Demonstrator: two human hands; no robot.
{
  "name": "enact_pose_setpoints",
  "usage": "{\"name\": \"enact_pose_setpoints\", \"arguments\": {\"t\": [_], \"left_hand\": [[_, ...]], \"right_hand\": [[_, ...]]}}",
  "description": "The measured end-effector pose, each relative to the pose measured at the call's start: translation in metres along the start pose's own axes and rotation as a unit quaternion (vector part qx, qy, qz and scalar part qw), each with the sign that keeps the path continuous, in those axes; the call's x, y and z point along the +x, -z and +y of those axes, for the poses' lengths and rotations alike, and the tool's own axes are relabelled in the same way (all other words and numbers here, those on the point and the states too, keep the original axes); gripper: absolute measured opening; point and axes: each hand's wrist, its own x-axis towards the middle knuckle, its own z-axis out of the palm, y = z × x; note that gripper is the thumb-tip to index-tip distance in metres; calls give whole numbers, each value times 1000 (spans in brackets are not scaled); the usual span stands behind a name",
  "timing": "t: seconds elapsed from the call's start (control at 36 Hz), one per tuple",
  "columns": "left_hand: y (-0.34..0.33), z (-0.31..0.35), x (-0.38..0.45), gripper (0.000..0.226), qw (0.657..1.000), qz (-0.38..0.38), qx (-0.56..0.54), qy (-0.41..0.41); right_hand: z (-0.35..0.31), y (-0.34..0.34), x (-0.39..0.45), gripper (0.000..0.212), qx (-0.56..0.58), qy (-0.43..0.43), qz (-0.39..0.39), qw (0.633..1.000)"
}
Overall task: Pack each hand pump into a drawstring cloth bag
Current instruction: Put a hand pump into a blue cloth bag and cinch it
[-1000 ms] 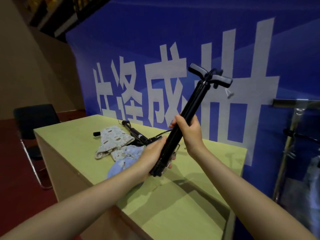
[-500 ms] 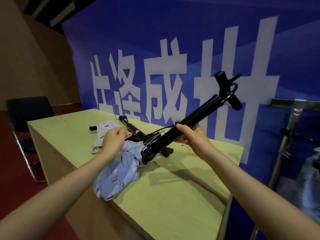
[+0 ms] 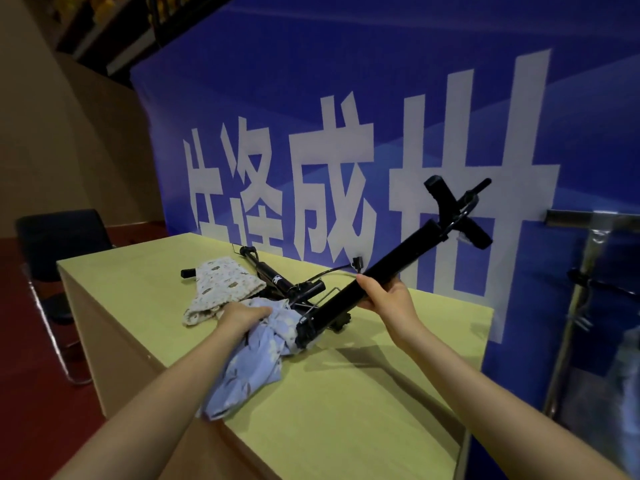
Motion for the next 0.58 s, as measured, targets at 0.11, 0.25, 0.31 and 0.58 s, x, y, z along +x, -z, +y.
{"name": "enact_pose_setpoints", "arguments": {"t": [0.11,0.25,0.31,0.58], "left_hand": [[-7,5,3,21,996,-10,-90,13],[8,22,-4,10,988,-15,-154,-18],[17,34,-21,18,982,-23,-183,-36],[19,98,-83,50,930,-121,-313,-148]], "right_hand": [[-2,8,-2,10,-9,11,12,1000],[-11,20,4,10,20,25,63,998],[-18,23,9,11,38,28,80,996],[-65,22,2,7,122,70,74,987]]}}
